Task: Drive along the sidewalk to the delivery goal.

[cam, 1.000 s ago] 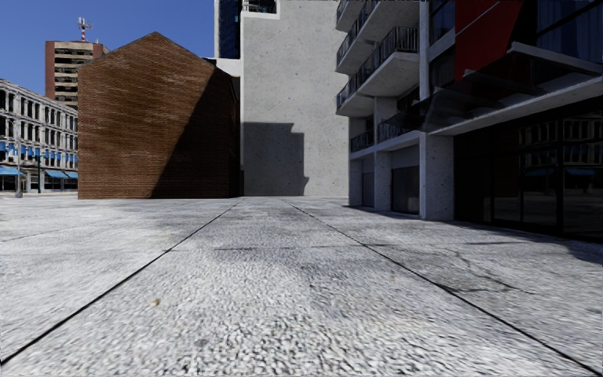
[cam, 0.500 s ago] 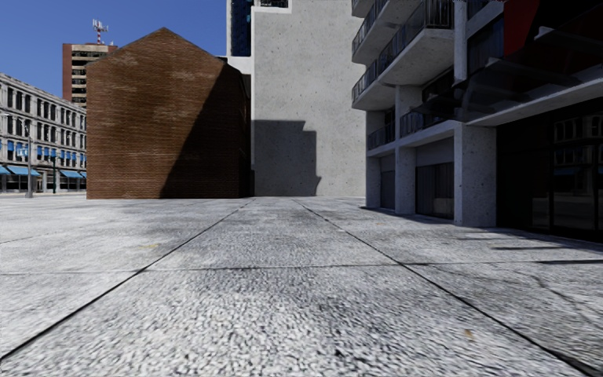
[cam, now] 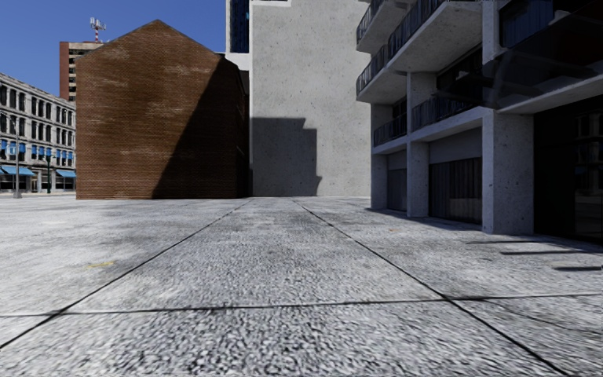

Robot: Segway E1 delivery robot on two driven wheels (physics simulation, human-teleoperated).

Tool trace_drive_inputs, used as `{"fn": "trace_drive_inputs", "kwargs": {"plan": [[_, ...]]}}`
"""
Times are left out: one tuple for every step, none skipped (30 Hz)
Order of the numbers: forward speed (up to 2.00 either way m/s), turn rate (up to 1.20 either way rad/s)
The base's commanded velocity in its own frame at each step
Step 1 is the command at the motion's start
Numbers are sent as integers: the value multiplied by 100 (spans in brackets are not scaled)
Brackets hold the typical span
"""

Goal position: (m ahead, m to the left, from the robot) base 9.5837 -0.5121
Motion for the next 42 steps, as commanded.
{"fn": "trace_drive_inputs", "kwargs": {"plan": [[189, 0], [189, 0], [189, 0], [192, 0], [194, 0], [194, 0], [194, 0], [194, 0], [194, 0], [194, 0], [194, 0], [194, 0], [196, 0], [200, 0], [200, 0], [200, 0], [200, 0], [200, 0], [200, 0], [200, 0], [200, 0], [200, 0], [200, 0], [199, 0], [199, 0], [199, 0], [199, 0], [199, 0], [199, 0], [200, 0], [200, 0], [200, 0], [200, 0], [200, 0], [200, 0], [200, 0], [200, 0], [200, 0], [200, 0], [200, 0], [200, 0], [200, 0]]}}
